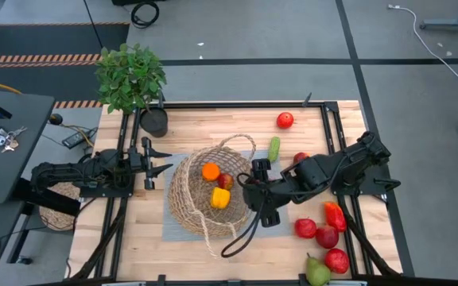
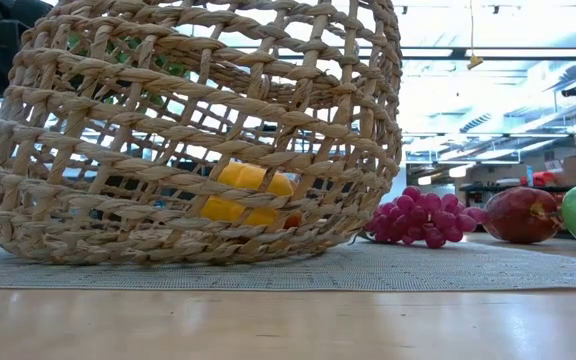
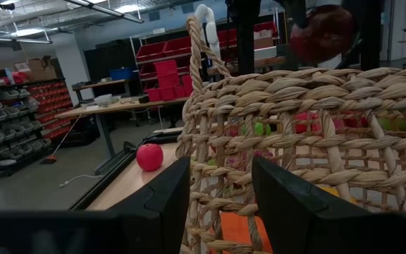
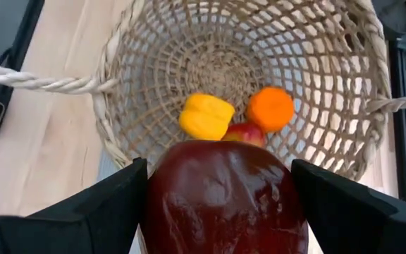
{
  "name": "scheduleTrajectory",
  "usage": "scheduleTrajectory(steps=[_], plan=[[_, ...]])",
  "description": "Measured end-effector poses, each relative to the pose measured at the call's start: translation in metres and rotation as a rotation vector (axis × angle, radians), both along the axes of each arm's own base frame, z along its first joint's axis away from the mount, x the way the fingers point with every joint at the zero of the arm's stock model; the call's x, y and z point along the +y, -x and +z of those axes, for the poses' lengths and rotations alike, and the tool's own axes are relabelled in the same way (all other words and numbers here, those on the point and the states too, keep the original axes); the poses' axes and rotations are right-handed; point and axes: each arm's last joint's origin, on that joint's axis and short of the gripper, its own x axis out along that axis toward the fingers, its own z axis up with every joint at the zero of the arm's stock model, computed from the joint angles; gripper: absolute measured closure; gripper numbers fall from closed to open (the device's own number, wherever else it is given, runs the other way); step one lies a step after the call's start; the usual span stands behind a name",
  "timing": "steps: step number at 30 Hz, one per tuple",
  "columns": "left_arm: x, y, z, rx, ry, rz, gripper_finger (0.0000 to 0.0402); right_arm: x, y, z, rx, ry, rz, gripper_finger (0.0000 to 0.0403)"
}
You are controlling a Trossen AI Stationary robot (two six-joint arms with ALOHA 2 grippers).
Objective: Build produce basket
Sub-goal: Put the red apple in the basket
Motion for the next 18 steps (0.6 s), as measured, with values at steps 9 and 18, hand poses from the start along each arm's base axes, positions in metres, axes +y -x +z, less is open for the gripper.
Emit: scheduleTrajectory(steps=[9, 18], plan=[[0.000, 0.000, 0.000, 0.001, 0.000, 0.000, 0.0241, -0.009, -0.004, 0.030, -0.115, -0.084, -0.011, 0.0056], [0.000, 0.000, 0.000, 0.001, 0.000, 0.000, 0.0241, -0.043, -0.015, 0.063, -0.273, -0.181, -0.038, 0.0056]])
